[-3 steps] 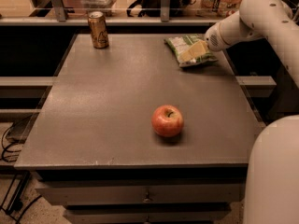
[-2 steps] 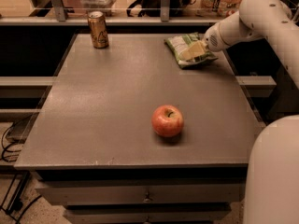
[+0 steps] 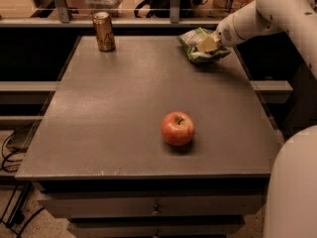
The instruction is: Move green jalapeno chip bag near orange can
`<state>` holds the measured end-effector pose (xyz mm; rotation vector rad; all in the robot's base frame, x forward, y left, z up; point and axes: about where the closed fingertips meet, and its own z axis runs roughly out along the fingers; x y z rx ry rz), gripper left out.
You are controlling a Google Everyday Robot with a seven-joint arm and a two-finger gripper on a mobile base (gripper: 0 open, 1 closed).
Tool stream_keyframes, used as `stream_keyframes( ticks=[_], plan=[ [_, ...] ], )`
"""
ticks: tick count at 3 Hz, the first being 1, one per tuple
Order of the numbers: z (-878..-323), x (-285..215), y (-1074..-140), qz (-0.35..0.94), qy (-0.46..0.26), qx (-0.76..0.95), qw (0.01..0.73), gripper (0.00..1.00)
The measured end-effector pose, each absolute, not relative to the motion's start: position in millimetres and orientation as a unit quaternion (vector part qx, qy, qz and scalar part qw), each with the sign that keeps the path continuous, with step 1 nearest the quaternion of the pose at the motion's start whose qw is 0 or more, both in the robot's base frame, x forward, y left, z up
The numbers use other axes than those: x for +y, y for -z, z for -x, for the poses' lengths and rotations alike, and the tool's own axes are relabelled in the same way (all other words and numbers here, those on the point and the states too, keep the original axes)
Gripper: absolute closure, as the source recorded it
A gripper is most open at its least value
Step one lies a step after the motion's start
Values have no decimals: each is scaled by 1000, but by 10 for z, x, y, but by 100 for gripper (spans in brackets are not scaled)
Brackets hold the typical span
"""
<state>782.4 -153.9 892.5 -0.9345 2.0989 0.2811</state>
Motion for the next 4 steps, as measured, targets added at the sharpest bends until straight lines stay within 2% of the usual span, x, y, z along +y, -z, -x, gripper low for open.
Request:
stream_keyframes(
  ticks=[1,2,4],
  plan=[
    [-7823,-1536,-8934,370,-111,830,402,100],
    [-7809,-1065,-9285,431,-120,789,421,100],
    [-7829,-983,-9374,455,-112,773,428,100]
  ],
)
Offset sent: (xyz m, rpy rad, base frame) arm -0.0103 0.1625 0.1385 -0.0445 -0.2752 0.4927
